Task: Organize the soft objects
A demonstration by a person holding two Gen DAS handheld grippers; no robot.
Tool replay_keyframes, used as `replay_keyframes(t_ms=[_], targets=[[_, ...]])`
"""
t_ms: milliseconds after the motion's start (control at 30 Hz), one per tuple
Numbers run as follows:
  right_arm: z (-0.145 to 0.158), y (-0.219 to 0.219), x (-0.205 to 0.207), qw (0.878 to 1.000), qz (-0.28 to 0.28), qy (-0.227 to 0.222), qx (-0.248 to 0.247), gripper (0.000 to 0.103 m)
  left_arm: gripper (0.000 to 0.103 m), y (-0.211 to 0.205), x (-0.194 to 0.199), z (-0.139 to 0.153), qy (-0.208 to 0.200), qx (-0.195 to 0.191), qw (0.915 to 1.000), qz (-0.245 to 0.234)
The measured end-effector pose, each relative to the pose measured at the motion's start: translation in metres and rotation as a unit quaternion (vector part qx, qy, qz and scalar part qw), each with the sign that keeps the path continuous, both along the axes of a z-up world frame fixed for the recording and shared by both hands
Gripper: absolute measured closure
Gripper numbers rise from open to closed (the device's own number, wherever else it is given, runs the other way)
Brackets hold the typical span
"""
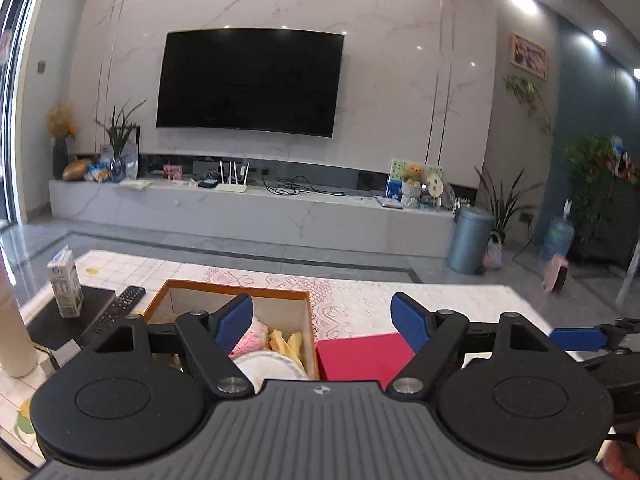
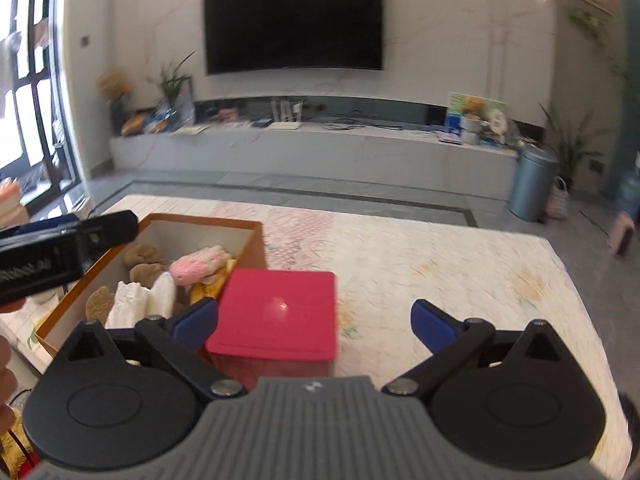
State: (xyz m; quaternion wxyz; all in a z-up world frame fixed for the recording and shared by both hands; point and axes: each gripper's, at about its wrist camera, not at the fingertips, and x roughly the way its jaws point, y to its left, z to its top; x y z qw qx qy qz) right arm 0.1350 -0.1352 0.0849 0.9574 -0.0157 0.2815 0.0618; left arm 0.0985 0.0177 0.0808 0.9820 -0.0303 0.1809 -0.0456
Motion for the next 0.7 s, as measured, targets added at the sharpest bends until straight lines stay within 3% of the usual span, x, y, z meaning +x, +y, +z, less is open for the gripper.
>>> replay_keyframes(t_ms=[100,233,400,700], targets=[[-0.007,-0.015,-0.019,0.999,-0.018,-0.022,0.015,0.003,0.011,-0.019,-0.006,-0.006,-0.003,0.034,0.9994,0.011],[-0.017,-0.031,-0.038,0.999,-0.032,-0.031,0.026,0.003,0.011,-0.028,-0.014,-0.014,0.005,0.025,0.9996,0.016],[-0.028,-0.038,-0.045,0.999,-0.024,-0.038,0.020,0.003,0.011,-0.039,-0.023,-0.026,0.006,0.046,0.9989,0.010],[-0.053,-0.014,-0.047,0.999,0.010,-0.032,-0.023,0.003,0.011,-0.038,-0.026,-0.053,0.022,0.039,0.9990,-0.008]])
